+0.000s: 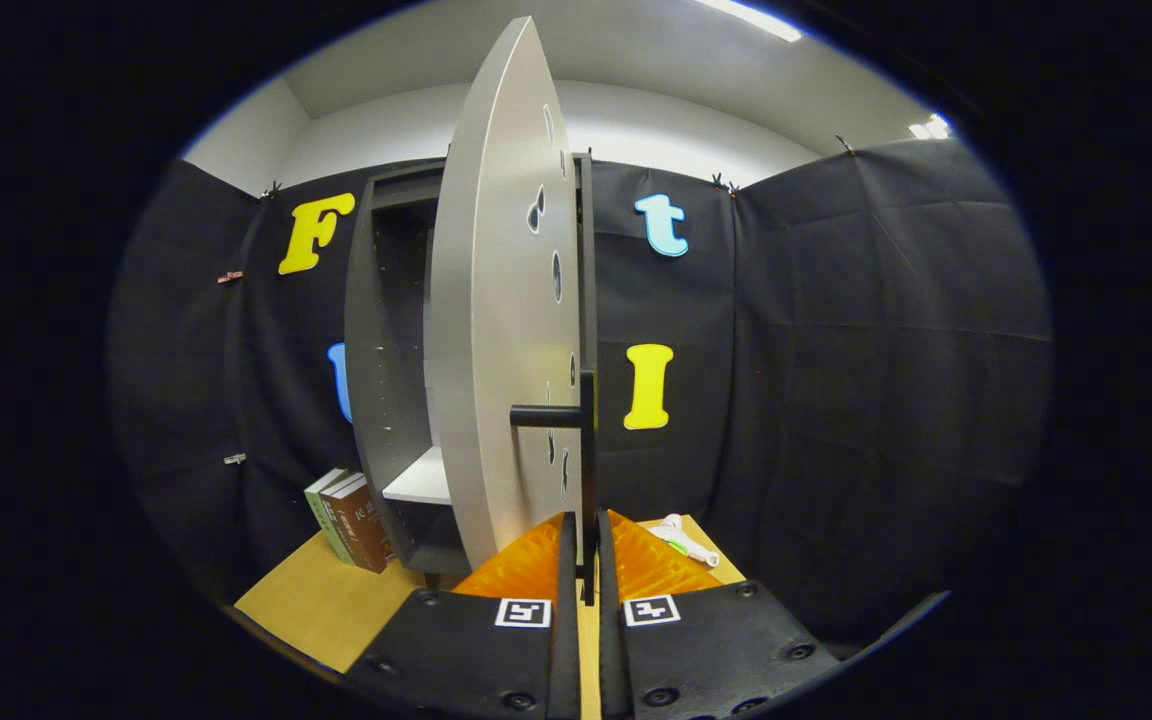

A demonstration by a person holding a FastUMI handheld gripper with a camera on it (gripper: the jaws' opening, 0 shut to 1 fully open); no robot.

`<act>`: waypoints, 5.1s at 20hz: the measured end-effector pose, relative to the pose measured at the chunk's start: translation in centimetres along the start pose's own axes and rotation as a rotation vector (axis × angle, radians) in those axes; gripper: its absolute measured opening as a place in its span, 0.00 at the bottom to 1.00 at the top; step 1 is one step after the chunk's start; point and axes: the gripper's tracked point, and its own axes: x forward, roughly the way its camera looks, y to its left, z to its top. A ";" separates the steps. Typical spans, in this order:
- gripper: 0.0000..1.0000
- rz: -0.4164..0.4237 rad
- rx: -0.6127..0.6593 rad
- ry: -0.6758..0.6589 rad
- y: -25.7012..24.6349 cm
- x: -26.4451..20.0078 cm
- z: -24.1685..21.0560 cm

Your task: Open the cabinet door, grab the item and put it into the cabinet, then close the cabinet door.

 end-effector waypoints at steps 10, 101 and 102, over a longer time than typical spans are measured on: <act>0.08 -0.054 0.046 -0.008 -4.3 -0.6 0.5; 0.15 0.070 0.122 0.336 21.0 38.5 -10.4; 0.15 0.070 0.130 0.348 20.9 39.3 -11.1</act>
